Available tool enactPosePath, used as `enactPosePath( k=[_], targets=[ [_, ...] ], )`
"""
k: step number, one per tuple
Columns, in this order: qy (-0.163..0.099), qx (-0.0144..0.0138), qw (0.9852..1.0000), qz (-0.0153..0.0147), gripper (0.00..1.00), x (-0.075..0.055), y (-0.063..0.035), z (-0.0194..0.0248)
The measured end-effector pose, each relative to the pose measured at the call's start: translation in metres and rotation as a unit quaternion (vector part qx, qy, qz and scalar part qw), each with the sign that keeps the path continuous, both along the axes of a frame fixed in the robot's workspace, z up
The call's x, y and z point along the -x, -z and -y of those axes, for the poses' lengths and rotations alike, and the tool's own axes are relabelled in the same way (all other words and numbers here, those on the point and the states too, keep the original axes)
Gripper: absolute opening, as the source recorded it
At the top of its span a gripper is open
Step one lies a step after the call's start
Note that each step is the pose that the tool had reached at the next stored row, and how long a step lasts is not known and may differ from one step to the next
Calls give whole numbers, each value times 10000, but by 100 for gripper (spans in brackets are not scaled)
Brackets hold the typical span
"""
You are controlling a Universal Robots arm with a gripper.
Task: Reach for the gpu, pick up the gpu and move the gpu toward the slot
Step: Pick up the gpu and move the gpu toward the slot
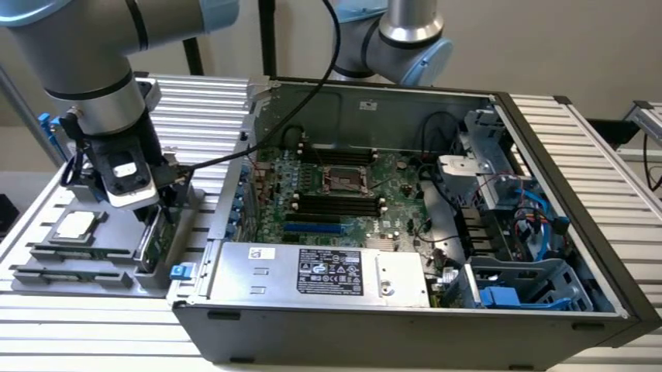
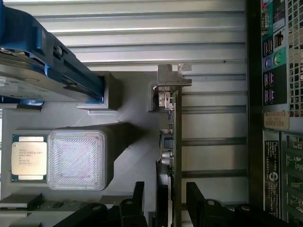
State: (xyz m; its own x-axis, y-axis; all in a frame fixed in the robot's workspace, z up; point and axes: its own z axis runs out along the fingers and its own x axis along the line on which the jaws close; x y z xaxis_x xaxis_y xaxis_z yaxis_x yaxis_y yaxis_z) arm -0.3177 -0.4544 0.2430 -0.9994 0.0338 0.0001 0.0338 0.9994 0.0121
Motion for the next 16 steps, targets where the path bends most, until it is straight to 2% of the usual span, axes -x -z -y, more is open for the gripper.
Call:
enactPosePath(
  k=[9, 11, 12, 16],
  targets=[
    [1, 23, 10000, 0, 48, 0, 13, -10],
    [1, 27, 10000, 0, 46, 0, 13, -13],
    [1, 27, 10000, 1, 39, 0, 12, -17],
    [1, 27, 10000, 0, 39, 0, 13, -28]
  ],
)
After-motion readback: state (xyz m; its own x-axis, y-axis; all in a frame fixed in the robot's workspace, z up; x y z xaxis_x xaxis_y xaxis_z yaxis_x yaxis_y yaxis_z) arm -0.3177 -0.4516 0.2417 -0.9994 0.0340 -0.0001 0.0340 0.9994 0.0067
